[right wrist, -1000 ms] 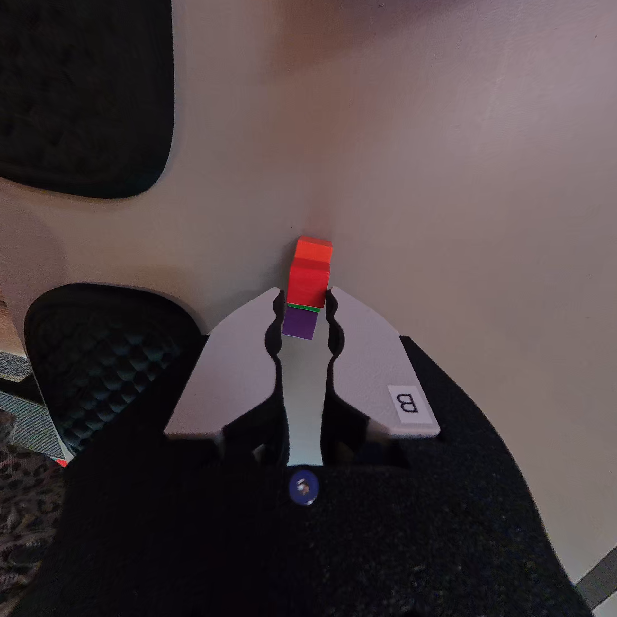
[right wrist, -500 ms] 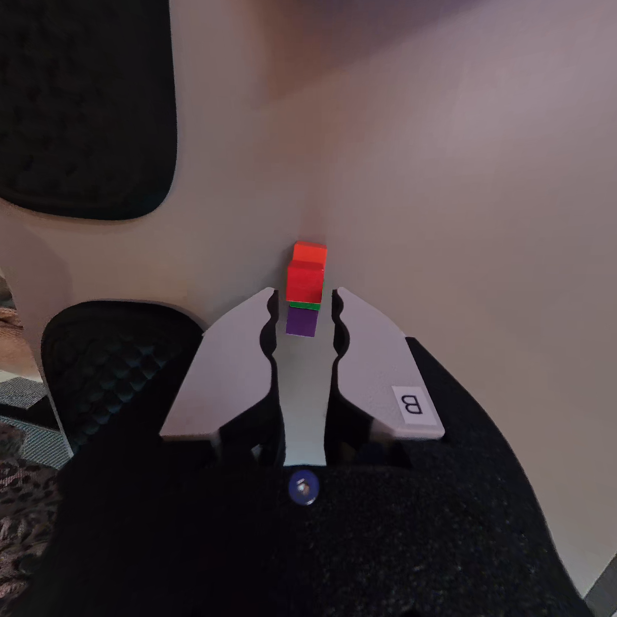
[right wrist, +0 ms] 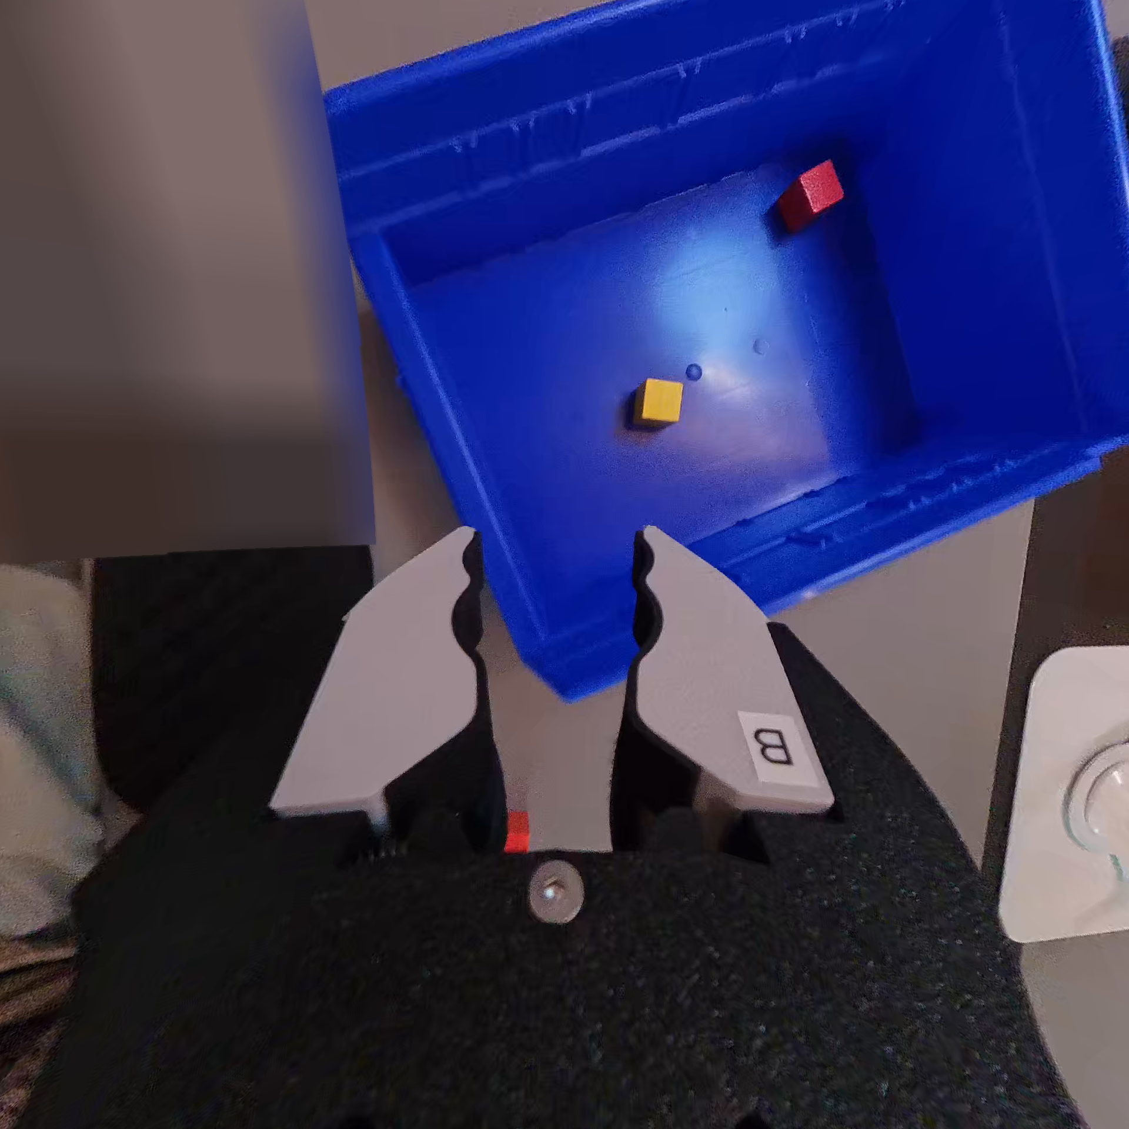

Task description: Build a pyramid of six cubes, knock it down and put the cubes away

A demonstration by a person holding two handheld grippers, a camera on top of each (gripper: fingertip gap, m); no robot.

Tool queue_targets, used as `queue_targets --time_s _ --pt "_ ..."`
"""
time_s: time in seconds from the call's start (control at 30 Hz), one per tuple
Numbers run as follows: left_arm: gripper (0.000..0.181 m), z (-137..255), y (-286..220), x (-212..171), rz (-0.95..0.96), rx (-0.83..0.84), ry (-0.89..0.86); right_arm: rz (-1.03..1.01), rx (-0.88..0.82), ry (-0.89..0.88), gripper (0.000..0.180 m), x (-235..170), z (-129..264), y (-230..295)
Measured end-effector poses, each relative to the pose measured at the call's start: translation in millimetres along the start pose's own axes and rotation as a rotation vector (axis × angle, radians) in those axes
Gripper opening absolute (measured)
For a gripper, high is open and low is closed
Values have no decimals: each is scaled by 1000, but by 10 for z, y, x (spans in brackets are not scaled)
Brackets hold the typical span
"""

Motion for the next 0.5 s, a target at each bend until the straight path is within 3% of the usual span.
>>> queue_targets --time_s 0.23,0.5 --pt "83 43 81 -84 37 18 8 -140 -4 162 46 236 -759 -463" --pt "83 52 86 -105 38 9 7 -252 20 313 37 207 -1188 -832"
Point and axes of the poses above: each gripper's, where its closed fingertips meet, z back along the fingers, x out of its top, y = z × x across the jaws, the point moved 5 cm from there along z, back along the fingers, and after that the axes turned 11 degrees about x, right-handed, at the moved point
